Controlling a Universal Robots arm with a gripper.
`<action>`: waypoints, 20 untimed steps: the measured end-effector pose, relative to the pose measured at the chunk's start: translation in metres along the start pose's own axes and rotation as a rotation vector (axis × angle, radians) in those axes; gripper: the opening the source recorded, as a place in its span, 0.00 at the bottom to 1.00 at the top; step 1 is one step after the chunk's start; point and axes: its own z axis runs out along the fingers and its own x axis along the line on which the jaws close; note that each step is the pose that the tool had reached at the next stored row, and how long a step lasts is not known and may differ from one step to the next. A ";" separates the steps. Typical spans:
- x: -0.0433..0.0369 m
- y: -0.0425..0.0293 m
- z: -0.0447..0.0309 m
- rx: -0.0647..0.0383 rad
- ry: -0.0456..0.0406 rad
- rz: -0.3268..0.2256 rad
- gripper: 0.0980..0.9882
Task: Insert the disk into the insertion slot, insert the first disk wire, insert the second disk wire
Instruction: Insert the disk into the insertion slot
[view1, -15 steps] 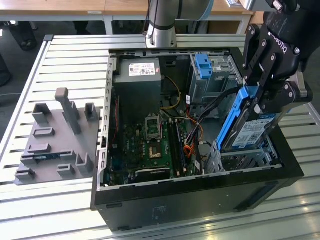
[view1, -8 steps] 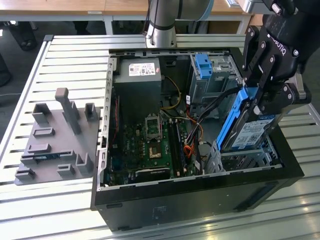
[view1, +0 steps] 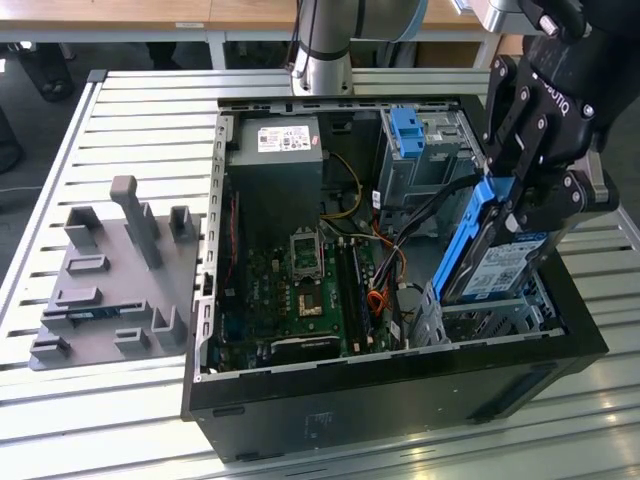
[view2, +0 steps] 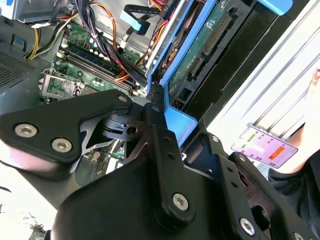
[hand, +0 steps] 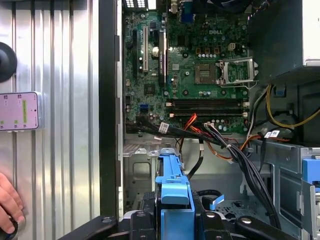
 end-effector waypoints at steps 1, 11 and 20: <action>0.0000 0.0000 0.0005 0.000 -0.0006 0.000 0.30; 0.0000 -0.0001 0.0058 0.000 -0.0009 0.000 0.30; 0.0001 -0.0001 0.0090 0.000 -0.0011 0.000 0.30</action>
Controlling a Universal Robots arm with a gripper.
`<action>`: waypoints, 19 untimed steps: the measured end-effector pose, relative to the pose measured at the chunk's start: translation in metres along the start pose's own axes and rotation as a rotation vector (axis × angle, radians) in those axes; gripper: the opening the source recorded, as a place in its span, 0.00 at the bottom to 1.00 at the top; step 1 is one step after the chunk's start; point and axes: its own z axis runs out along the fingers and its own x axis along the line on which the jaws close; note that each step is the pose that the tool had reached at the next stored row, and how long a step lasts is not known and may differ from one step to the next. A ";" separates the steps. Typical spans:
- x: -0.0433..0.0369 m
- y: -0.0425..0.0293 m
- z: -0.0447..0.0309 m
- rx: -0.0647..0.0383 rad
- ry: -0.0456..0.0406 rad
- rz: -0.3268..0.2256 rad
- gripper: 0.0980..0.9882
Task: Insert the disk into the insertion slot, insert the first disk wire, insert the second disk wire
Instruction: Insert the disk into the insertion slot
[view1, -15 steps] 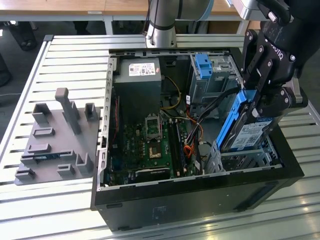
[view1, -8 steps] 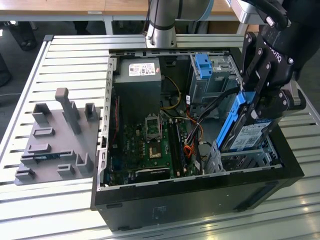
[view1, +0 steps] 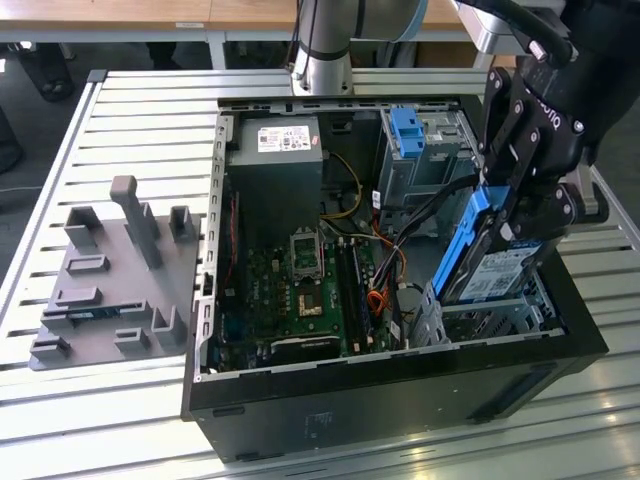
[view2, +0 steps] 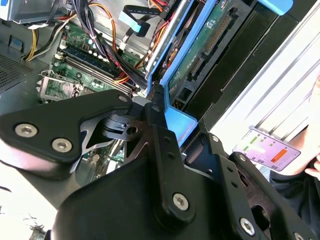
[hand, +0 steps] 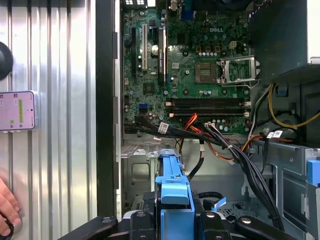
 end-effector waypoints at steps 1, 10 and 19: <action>0.0000 0.0000 0.0004 0.000 -0.0001 0.000 0.30; 0.0000 -0.0001 0.0047 0.000 -0.0002 0.000 0.30; 0.0001 -0.0001 0.0093 0.000 -0.0002 0.000 0.30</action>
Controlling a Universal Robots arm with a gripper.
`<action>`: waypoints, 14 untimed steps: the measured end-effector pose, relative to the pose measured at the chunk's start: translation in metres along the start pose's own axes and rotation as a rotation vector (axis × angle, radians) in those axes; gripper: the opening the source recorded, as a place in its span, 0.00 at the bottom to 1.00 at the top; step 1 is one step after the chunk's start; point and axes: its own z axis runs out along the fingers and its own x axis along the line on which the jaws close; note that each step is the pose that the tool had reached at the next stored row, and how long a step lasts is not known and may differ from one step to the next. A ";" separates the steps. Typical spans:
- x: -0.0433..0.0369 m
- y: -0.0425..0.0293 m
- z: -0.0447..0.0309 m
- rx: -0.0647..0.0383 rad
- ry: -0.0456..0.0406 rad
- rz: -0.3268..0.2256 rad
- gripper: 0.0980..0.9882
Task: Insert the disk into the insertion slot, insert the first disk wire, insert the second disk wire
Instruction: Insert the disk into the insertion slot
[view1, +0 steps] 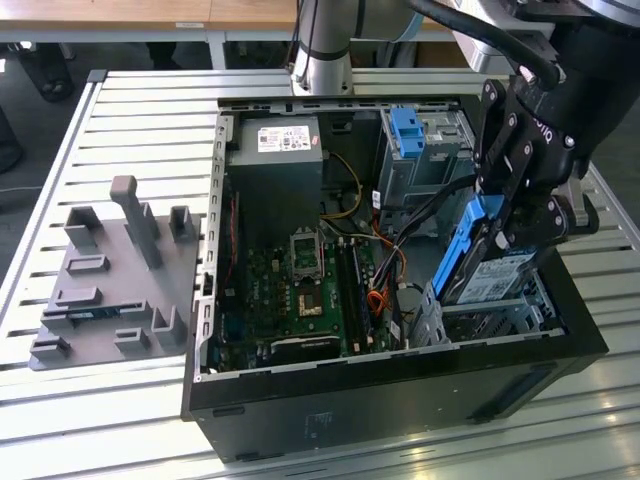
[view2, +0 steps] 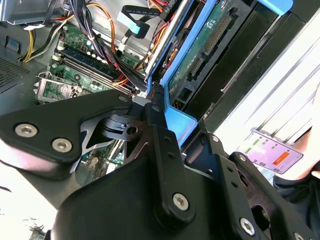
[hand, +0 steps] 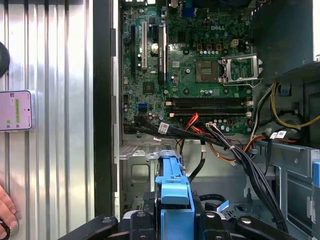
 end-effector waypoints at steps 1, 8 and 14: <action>0.0000 0.0000 0.0004 0.000 0.0000 0.000 0.30; 0.0000 0.0000 0.0028 0.000 -0.0001 0.000 0.30; 0.0000 0.0000 0.0053 0.000 -0.0001 0.000 0.30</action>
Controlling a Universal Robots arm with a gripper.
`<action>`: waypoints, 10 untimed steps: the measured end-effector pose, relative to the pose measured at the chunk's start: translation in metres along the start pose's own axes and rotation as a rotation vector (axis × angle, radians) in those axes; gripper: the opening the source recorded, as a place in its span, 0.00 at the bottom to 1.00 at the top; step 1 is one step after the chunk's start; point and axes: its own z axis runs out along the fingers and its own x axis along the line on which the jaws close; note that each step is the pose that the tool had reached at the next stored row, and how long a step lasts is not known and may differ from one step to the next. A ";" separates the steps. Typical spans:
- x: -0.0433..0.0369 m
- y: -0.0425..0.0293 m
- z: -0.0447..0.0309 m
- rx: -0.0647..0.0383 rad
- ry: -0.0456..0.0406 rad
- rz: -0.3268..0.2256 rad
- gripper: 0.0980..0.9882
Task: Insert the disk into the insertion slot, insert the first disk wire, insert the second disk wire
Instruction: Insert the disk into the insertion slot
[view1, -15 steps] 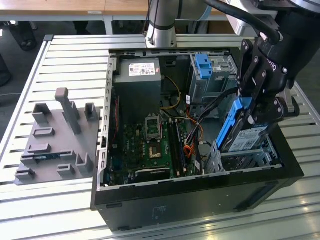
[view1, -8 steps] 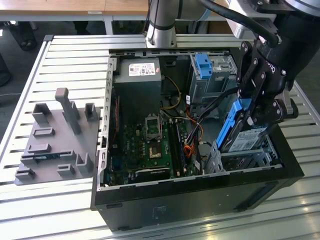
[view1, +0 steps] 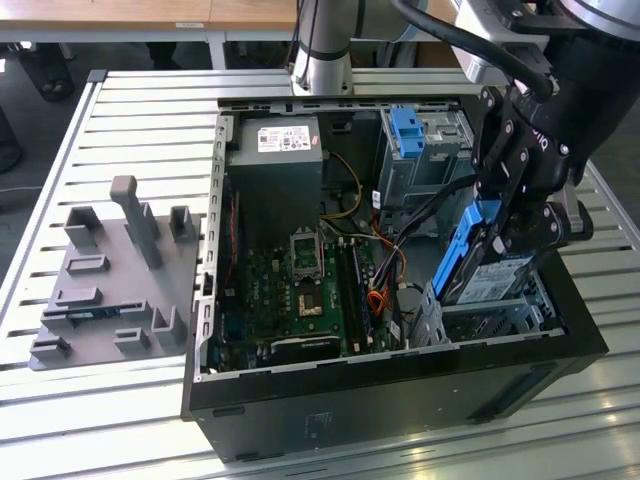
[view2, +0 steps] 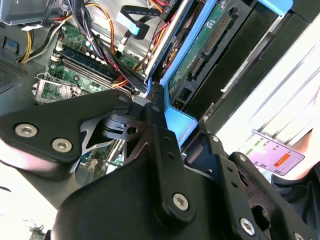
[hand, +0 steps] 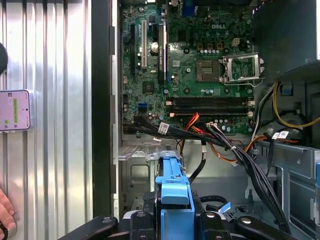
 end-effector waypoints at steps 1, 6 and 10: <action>0.0000 0.0000 0.0005 0.000 0.0000 0.000 0.30; 0.0000 0.0000 0.0038 0.000 0.0000 0.000 0.30; 0.0001 -0.0001 0.0067 0.000 0.0001 0.000 0.30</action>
